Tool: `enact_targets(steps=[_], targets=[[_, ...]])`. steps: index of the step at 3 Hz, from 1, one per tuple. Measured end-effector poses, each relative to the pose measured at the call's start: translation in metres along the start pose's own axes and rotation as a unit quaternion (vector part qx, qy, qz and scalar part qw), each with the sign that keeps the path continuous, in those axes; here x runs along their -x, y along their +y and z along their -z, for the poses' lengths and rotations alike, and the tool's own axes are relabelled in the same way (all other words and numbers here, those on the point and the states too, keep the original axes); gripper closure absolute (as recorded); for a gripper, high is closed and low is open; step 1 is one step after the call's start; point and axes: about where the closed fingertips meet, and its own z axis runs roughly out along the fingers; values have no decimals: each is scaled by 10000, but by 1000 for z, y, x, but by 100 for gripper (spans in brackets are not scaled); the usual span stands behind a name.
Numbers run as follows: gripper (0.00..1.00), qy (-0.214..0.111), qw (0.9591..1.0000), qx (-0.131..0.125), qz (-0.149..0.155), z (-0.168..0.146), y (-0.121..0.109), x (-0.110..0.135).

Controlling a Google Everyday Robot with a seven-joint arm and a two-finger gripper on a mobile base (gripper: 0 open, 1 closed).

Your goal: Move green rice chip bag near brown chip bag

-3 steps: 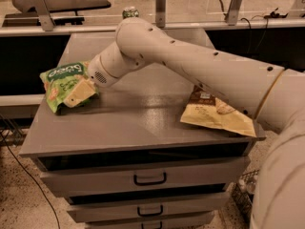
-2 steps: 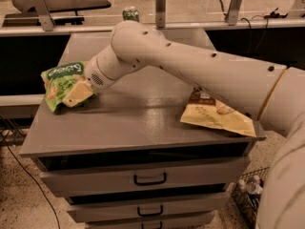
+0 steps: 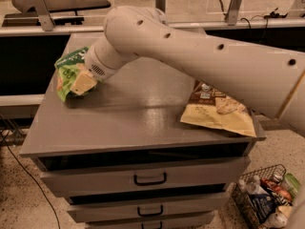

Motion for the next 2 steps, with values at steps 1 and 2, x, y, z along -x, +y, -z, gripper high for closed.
enact_targets(steps=[1,2], targets=[[100,185,9985,-279,424,24,-18,7],[100,511,9947,-398,802,45,-36,3]])
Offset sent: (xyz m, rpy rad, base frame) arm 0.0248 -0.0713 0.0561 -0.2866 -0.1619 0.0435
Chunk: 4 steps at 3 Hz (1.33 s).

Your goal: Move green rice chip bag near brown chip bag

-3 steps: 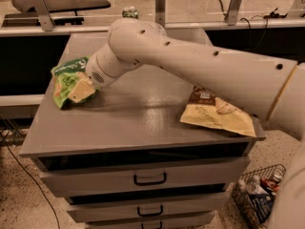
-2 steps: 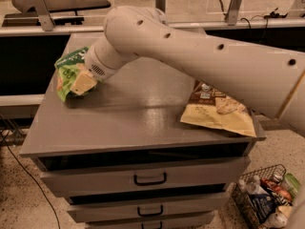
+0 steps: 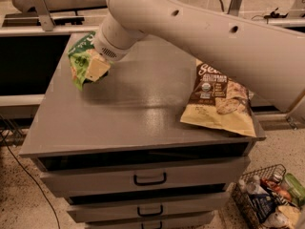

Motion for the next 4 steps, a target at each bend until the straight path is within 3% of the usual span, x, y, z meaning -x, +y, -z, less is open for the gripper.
enact_targets(steps=[1,2,3,4], targets=[[100,544,9985,-63,96,28,-15,-39],[100,1183,9928,-167,-11,69,-32,-93],[100,1601,9863,-261,-283,107,-45,-145],[84,1873,9811,-181,-454,130,-52,-189]])
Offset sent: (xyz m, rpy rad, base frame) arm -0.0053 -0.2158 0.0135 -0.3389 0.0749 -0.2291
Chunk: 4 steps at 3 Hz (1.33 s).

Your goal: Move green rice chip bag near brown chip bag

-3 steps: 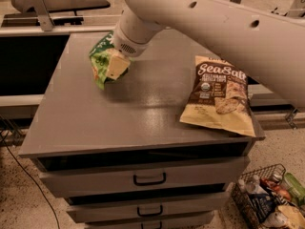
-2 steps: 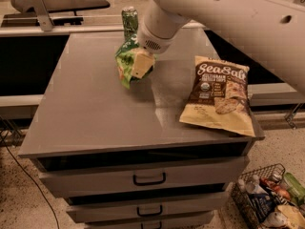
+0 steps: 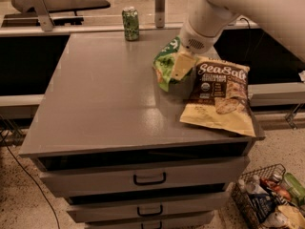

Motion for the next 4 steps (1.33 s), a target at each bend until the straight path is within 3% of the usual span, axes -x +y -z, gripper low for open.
enact_targets(steps=[1,2,3,4], targets=[[61,128,9998,102,-75,0,-4,-26],[38,134,9996,213,-152,-7,-2,-37],[15,108,9992,323,-198,-15,0,-39],[0,88,9992,324,-232,-13,0,-36]])
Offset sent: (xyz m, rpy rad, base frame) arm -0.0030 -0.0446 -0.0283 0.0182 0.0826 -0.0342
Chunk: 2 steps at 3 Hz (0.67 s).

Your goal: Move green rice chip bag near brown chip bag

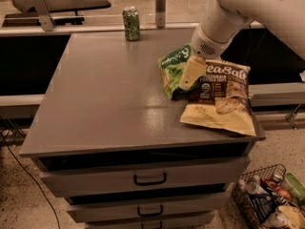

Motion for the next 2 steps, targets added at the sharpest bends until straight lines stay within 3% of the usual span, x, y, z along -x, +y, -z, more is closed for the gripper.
enact_targets(steps=[2], targets=[[0,12,9995,-164,-269,18,1,3]])
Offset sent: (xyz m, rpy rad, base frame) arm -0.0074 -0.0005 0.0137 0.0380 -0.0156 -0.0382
